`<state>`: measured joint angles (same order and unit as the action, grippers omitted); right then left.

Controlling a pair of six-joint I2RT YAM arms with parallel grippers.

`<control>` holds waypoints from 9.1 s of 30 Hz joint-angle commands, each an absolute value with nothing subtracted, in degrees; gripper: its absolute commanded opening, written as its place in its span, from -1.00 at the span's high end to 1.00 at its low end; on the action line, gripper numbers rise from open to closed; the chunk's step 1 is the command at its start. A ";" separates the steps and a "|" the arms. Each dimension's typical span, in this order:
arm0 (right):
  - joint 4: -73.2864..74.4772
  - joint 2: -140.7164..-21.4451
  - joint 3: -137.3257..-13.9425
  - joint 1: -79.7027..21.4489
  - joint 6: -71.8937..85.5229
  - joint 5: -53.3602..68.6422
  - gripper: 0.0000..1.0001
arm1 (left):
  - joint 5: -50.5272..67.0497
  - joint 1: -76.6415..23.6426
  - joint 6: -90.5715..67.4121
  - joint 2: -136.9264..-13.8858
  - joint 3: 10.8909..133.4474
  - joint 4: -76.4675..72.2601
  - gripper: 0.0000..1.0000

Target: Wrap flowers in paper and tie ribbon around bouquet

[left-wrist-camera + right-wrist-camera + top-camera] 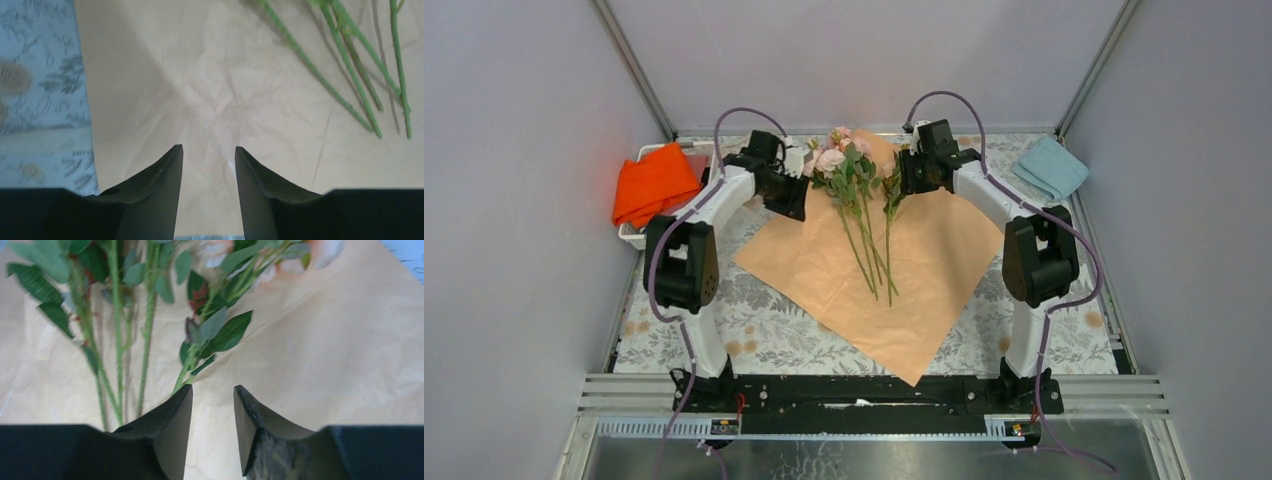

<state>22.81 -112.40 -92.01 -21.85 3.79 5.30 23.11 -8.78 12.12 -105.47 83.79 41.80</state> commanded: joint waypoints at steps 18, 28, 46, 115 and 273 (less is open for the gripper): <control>1.16 -129.88 -98.01 -21.47 7.95 9.72 0.58 | 8.08 -21.86 6.68 -131.26 106.38 24.51 0.09; 3.29 -126.73 -97.70 -22.50 5.62 9.77 0.60 | 7.28 -22.95 8.55 -130.74 106.16 24.35 0.08; 18.40 -99.68 -78.80 3.89 3.94 16.78 -0.50 | 6.39 -22.27 38.74 -98.65 76.07 40.77 -0.79; 13.47 -57.96 -26.20 -57.78 -65.78 33.26 -0.41 | 28.74 -34.13 54.25 -64.83 39.03 36.21 -0.97; -5.40 -58.75 -23.89 -49.88 -28.83 20.81 0.62 | 41.37 -45.33 35.82 -73.41 42.64 16.70 -0.02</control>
